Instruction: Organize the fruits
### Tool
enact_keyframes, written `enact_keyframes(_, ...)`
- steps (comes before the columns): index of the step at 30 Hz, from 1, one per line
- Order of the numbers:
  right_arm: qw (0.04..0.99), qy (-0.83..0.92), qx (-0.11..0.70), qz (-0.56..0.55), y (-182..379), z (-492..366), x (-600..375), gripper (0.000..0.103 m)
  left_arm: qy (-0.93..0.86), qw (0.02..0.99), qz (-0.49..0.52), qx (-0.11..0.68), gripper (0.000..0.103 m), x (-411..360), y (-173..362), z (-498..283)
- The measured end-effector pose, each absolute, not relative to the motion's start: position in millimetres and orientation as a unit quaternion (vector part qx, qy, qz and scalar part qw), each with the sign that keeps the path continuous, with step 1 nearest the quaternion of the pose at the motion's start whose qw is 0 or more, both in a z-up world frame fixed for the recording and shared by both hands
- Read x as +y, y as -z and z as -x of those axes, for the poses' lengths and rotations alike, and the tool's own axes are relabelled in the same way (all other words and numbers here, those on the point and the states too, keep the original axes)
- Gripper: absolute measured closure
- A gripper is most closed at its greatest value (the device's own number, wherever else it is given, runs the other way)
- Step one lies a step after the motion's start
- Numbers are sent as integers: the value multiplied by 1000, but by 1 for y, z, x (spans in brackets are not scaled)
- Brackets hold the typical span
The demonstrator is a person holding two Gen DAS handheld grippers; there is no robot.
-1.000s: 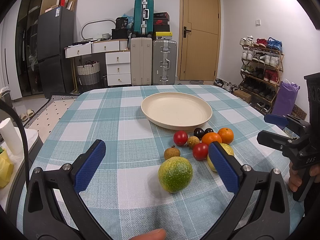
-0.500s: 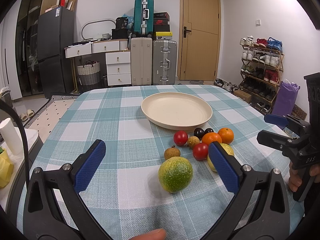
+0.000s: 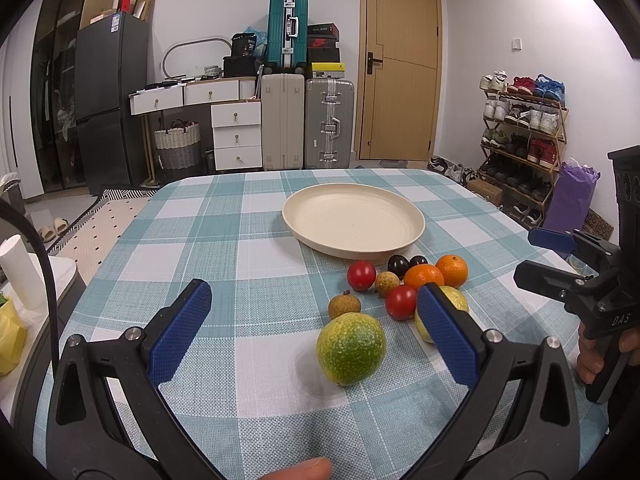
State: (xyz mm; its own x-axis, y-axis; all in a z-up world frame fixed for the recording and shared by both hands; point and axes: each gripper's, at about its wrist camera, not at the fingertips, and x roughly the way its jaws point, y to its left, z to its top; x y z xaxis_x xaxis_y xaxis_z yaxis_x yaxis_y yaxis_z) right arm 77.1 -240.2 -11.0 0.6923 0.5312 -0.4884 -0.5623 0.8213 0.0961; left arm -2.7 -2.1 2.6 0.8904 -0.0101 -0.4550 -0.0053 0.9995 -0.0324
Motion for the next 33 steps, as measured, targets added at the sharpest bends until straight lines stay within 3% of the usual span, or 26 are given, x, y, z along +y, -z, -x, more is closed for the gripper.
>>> enact_keyframes(33,908,-288,304,16,21,-93,-242,0,-12,965,10,261,1,-2,3,-8)
